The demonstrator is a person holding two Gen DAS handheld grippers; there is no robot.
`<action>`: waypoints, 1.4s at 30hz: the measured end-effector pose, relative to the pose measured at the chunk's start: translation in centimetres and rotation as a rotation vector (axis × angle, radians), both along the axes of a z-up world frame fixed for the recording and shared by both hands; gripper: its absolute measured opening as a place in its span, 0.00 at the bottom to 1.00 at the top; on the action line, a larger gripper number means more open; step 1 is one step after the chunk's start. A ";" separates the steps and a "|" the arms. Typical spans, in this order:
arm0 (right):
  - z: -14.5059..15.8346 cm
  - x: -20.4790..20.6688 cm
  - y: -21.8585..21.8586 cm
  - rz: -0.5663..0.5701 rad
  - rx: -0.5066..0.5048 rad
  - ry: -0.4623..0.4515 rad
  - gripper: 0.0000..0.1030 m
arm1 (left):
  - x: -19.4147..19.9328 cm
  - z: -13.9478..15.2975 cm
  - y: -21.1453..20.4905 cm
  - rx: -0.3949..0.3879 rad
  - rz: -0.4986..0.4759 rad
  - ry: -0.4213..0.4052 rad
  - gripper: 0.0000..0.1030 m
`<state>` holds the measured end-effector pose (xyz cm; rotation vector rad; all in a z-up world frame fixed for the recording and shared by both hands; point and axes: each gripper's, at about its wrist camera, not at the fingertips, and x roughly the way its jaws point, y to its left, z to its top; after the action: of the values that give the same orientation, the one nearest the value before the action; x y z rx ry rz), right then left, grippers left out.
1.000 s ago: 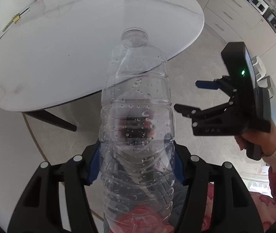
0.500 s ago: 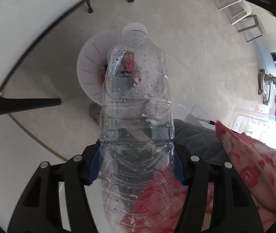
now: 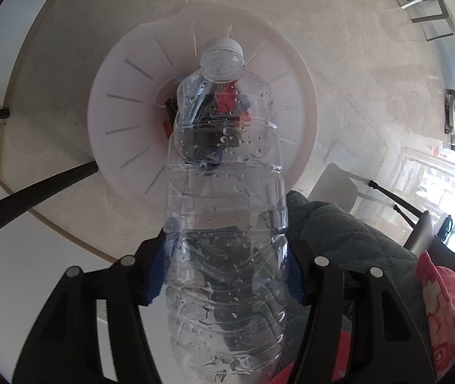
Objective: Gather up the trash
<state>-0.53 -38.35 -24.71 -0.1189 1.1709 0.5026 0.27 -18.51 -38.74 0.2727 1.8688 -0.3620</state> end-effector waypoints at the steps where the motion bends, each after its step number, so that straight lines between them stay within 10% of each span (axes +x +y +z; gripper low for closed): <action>1: 0.0 0.1 0.0 0.000 0.002 0.000 0.89 | 0.0 -0.1 -0.1 0.006 -0.002 0.001 0.57; 5: -0.2 0.1 0.0 -0.007 0.003 0.003 0.89 | -0.3 -0.3 0.1 0.038 -0.004 0.011 0.80; 18: 0.2 0.0 0.6 0.001 0.002 0.004 0.89 | -1.1 1.7 0.9 0.044 0.065 -0.051 0.80; 28: 5.2 -0.3 1.6 -0.029 0.052 -0.065 0.97 | -3.9 18.0 2.6 0.061 0.296 -0.454 0.82; 42: 22.9 -1.5 2.6 -0.014 0.129 -0.440 0.98 | -7.5 41.5 4.1 0.146 0.468 -1.078 0.90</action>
<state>-2.02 -35.76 -1.81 -0.1034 0.7070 0.5069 -7.25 -14.39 2.73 0.0795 0.8396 0.2311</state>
